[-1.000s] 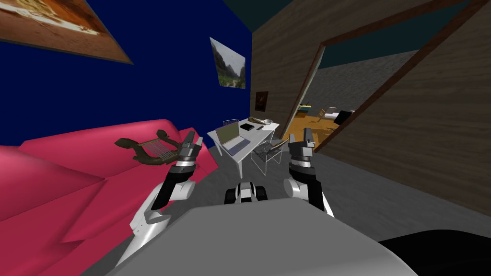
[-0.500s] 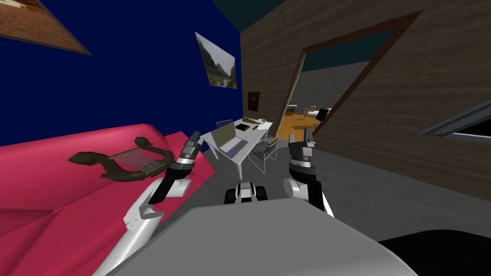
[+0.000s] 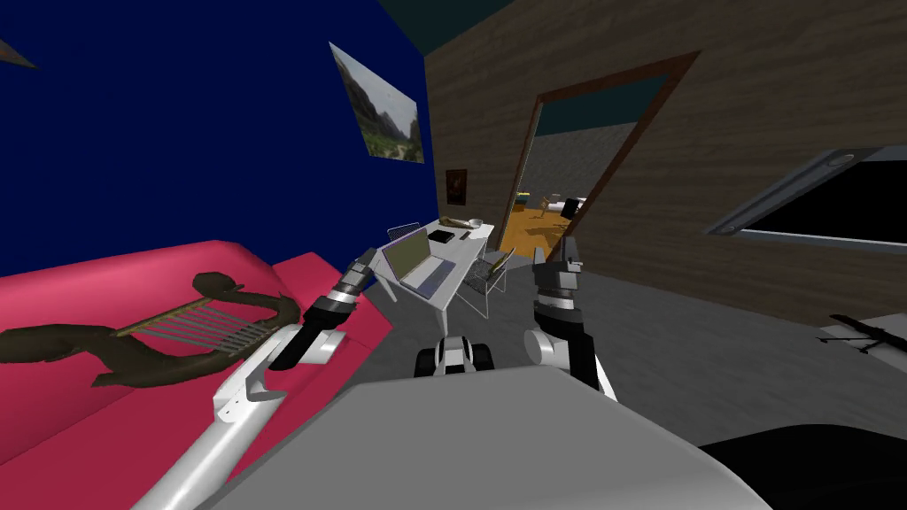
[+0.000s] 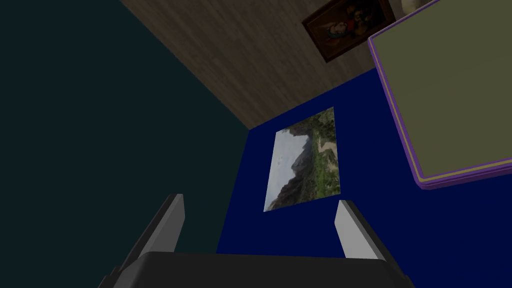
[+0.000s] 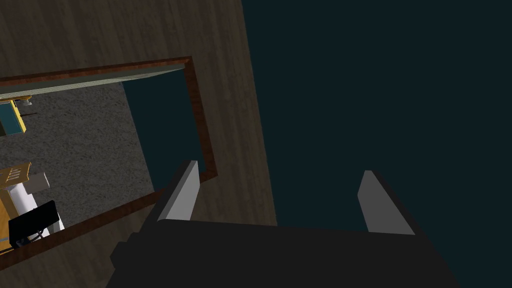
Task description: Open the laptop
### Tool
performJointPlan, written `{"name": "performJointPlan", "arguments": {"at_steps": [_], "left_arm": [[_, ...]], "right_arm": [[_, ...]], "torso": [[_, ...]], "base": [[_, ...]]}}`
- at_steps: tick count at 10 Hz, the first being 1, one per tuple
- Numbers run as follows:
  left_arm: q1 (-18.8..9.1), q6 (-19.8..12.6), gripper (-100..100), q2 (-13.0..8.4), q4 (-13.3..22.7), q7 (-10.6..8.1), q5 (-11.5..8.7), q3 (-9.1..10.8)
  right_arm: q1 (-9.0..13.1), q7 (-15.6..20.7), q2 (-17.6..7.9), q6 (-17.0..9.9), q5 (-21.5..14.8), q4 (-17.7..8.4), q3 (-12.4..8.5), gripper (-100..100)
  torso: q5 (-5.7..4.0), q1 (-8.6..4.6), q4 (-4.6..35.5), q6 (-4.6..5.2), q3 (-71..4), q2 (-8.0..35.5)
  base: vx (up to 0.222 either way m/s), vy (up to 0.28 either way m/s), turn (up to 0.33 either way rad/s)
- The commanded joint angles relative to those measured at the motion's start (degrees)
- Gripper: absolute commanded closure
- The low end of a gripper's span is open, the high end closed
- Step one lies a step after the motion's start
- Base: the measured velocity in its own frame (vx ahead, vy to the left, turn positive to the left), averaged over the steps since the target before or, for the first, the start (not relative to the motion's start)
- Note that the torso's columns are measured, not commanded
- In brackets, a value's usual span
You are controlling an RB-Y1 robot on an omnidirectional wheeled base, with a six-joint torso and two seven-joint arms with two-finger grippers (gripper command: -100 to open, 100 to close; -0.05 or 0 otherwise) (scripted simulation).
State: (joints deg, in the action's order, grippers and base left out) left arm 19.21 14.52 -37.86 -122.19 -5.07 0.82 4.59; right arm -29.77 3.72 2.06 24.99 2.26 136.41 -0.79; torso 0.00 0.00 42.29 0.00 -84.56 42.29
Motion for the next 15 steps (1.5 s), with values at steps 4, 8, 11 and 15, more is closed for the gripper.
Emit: {"name": "performJointPlan", "arguments": {"at_steps": [4,8,11,15], "left_arm": [[1.3,-1.6,-100,-8.4,4.8,-3.22,3.2,-1.52],[2.1,-2.6,-100,-13.2,7.4,-5.25,5.0,-2.34],[2.5,-3.5,-100,-16.7,9.2,-6.62,6.2,-2.87],[4.3,-5.0,-100,-15.6,4.1,-5.70,6.9,-3.98]], "right_arm": [[0.0,0.0,0.0,0.0,0.0,0.0,0.0,0],[0.0,0.0,0.0,0.0,0.0,0.0,0.0,0],[0.0,0.0,0.0,0.0,0.0,0.0,0.0,0],[0.0,0.0,0.0,0.0,0.0,0.0,0.0,0]], "torso": [[-0.03,-0.10,0.0,-0.01,0.0,-0.1],[-0.02,-0.04,0.0,0.00,0.0,0.0],[-0.02,-0.05,0.0,0.01,0.0,0.0],[-0.04,-0.11,-0.1,0.01,-0.1,-0.2]], "base": [[0.048,0.123,-0.211],[0.048,0.109,-0.177],[0.026,0.100,-0.160],[0.075,0.031,0.077]]}}
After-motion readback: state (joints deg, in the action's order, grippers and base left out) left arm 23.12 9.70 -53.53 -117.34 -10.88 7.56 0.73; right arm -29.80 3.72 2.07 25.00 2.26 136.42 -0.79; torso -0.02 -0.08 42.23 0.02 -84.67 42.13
